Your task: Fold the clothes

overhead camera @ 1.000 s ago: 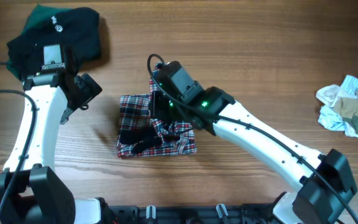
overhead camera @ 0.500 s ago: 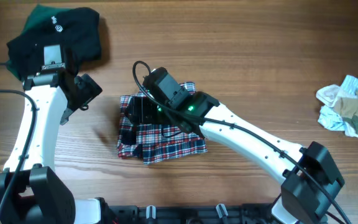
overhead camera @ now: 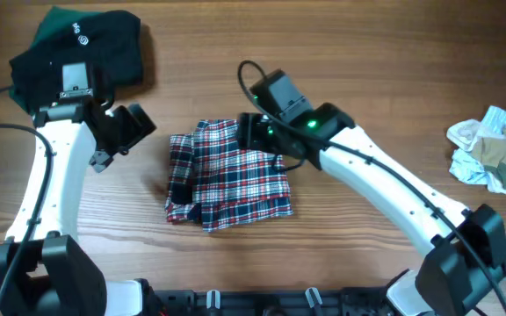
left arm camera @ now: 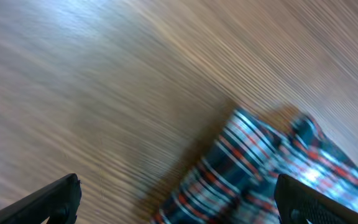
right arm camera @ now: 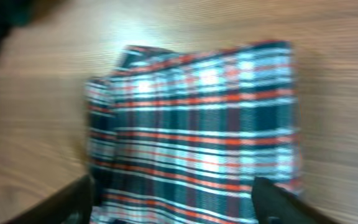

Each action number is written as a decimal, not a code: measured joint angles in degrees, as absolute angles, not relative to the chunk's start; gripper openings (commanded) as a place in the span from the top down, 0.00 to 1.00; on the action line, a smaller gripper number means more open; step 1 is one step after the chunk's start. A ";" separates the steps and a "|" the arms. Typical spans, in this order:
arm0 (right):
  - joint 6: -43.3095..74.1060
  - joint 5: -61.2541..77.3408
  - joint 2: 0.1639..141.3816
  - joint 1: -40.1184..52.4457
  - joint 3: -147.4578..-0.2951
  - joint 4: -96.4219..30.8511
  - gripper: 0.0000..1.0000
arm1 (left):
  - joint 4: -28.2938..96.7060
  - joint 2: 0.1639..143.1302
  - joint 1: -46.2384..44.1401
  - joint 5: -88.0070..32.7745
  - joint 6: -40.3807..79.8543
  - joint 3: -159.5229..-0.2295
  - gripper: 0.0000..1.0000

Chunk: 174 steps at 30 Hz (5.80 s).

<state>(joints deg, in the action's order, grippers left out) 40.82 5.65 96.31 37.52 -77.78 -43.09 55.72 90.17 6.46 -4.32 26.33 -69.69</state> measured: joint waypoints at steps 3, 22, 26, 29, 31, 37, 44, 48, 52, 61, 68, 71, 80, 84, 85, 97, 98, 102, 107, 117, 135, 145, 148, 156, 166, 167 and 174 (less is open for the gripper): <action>39.72 5.28 96.31 35.27 -77.78 -46.78 0.32 | 55.72 90.17 3.22 -9.15 23.53 -69.69 0.00; 24.58 4.32 97.56 21.08 -77.78 -53.80 0.00 | 57.45 105.08 -6.50 -13.15 22.57 -69.69 0.00; 21.56 4.47 97.56 17.34 -77.78 -54.52 0.00 | 56.97 105.86 -6.24 -13.43 21.39 -69.69 0.00; 19.05 4.75 97.56 16.86 -77.78 -54.54 0.00 | 56.90 105.89 -5.74 -13.15 19.99 -69.69 0.00; 17.61 5.13 97.56 16.86 -77.78 -54.50 0.00 | 56.71 105.93 -5.02 -13.10 19.00 -69.69 0.00; 15.22 5.17 97.56 16.86 -77.78 -54.19 0.00 | 54.50 105.97 -2.15 -13.26 17.23 -66.74 0.00; 14.63 5.54 97.56 16.86 -77.78 -54.22 0.00 | 49.60 105.97 -1.10 -20.95 12.21 -63.24 0.00; 14.66 5.56 97.56 16.86 -77.78 -54.17 0.00 | 48.97 105.97 -1.10 -22.81 10.83 -63.24 0.00; 14.63 5.58 97.56 16.86 -77.78 -54.19 0.00 | 48.75 105.97 -1.10 -24.16 9.23 -62.94 0.00; 14.66 6.46 97.56 16.86 -77.78 -53.98 0.00 | 43.99 103.15 -0.45 -28.64 8.21 -57.95 0.00; 14.63 8.69 97.56 16.86 -77.78 -53.08 0.00 | 42.33 102.32 -0.21 -31.94 8.19 -55.68 0.00; 14.63 9.06 97.56 16.86 -77.78 -53.06 0.00 | 41.93 102.45 -0.19 -32.51 8.27 -55.48 0.00; 14.63 9.43 97.56 16.86 -77.78 -53.12 0.00 | 39.03 105.30 0.19 -37.89 10.79 -55.57 0.22; 14.63 9.43 97.56 16.86 -77.78 -53.08 0.00 | 37.58 106.45 0.16 -39.86 10.83 -55.35 0.42; 14.63 9.43 97.56 16.86 -77.78 -53.08 0.00 | 37.39 106.65 0.16 -40.07 10.81 -55.31 0.49; 14.63 9.63 97.56 16.86 -77.78 -53.10 0.00 | 36.18 108.62 0.01 -40.38 10.15 -54.33 0.96; 14.63 9.63 97.56 16.86 -77.78 -53.10 0.00 | 36.16 108.62 0.01 -40.38 10.15 -54.33 0.96; 14.63 9.65 97.56 16.86 -77.78 -53.10 0.00 | 35.97 108.66 0.01 -40.40 10.15 -54.30 0.96; 14.63 9.65 97.56 16.86 -77.78 -53.12 0.00 | 36.64 108.99 -0.03 -40.21 10.15 -55.11 0.96; 14.63 9.65 97.56 16.86 -77.78 -53.15 0.00 | 38.57 109.95 -1.28 -34.15 10.39 -61.82 0.96; 14.63 9.65 97.56 16.86 -77.78 -53.15 0.00 | 42.44 109.95 1.48 -28.60 10.39 -79.29 0.96; 14.63 9.58 97.56 16.86 -77.78 -53.15 0.00 | 41.93 109.95 1.98 -20.75 10.39 -84.18 0.96; 14.63 9.58 97.56 16.86 -77.78 -53.15 0.00 | 41.47 109.95 3.27 -20.29 10.39 -84.18 0.96; 14.63 9.56 97.56 16.86 -77.78 -53.15 0.00 | 37.15 109.95 5.69 -18.63 7.05 -84.31 0.96; 14.63 9.15 97.56 16.86 -77.78 -53.30 0.00 | 32.25 109.95 5.63 -13.23 4.78 -91.79 0.96; 14.63 9.13 97.56 16.86 -77.78 -53.36 0.00 | 31.57 109.95 5.63 -12.67 4.62 -92.16 0.96; 14.63 8.95 97.56 16.86 -77.78 -54.61 0.00 | 27.51 109.95 7.09 -8.75 3.29 -92.64 0.96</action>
